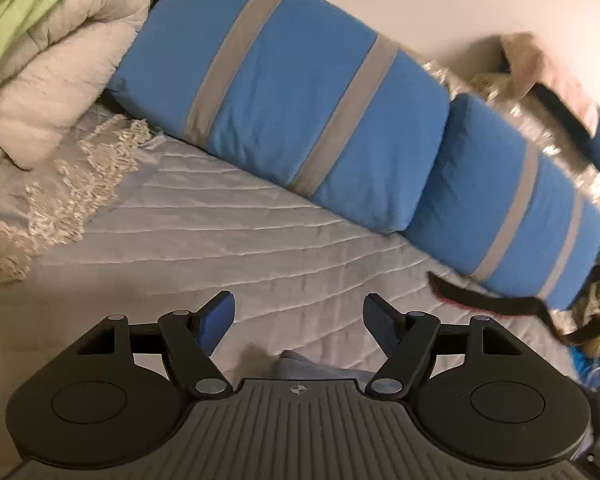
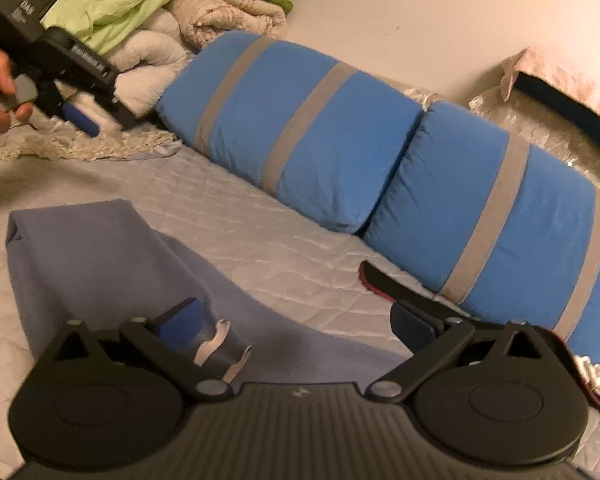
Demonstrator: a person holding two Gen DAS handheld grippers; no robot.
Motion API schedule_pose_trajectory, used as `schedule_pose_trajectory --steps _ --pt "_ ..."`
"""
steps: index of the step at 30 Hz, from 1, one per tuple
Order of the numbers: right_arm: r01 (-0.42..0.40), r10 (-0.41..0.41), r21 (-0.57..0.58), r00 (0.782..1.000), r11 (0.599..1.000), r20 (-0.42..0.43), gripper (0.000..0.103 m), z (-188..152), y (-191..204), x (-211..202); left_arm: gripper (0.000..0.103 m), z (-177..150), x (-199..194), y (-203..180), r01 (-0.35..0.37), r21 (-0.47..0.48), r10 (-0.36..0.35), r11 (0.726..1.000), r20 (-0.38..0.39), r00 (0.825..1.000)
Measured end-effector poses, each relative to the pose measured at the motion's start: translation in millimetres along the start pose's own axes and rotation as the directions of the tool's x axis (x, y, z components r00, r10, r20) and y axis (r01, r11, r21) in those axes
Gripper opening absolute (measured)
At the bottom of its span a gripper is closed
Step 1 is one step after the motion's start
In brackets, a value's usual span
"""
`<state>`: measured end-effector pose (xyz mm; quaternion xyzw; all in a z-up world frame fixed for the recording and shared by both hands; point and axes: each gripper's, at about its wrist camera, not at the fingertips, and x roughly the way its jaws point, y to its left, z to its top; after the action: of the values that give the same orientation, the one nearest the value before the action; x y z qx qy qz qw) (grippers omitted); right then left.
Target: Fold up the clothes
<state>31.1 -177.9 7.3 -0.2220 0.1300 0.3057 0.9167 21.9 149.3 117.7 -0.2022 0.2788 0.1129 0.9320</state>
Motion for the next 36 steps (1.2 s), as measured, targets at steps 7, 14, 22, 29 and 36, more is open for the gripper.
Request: schedule_pose_trajectory --steps 7,14,22,29,36 --pt "-0.06 0.059 -0.067 0.998 0.996 -0.013 0.095 -2.4 10.1 -5.7 0.07 4.7 -5.1 -17.4 0.012 0.033 -0.012 0.999 -0.012 1.0" --pt "-0.08 0.072 -0.183 0.996 0.98 -0.051 0.094 -4.8 24.5 -24.1 0.07 4.7 -9.3 -9.8 0.031 0.008 -0.031 0.999 -0.01 0.999" --pt "-0.119 0.077 -0.494 0.992 0.861 -0.103 0.094 -6.4 74.9 -28.6 0.07 1.4 -0.7 5.3 0.057 -0.069 -0.061 0.996 -0.068 0.996" --pt "-0.087 -0.03 -0.796 0.991 0.599 -0.13 0.083 -24.1 116.9 -10.3 0.07 -2.7 5.2 1.8 0.093 -0.047 -0.097 0.995 -0.109 0.989" --pt "-0.113 -0.049 -0.888 0.987 0.446 -0.15 0.057 -33.7 130.5 -2.7 0.07 -6.9 9.3 -0.5 0.124 -0.033 -0.128 0.992 -0.148 0.981"
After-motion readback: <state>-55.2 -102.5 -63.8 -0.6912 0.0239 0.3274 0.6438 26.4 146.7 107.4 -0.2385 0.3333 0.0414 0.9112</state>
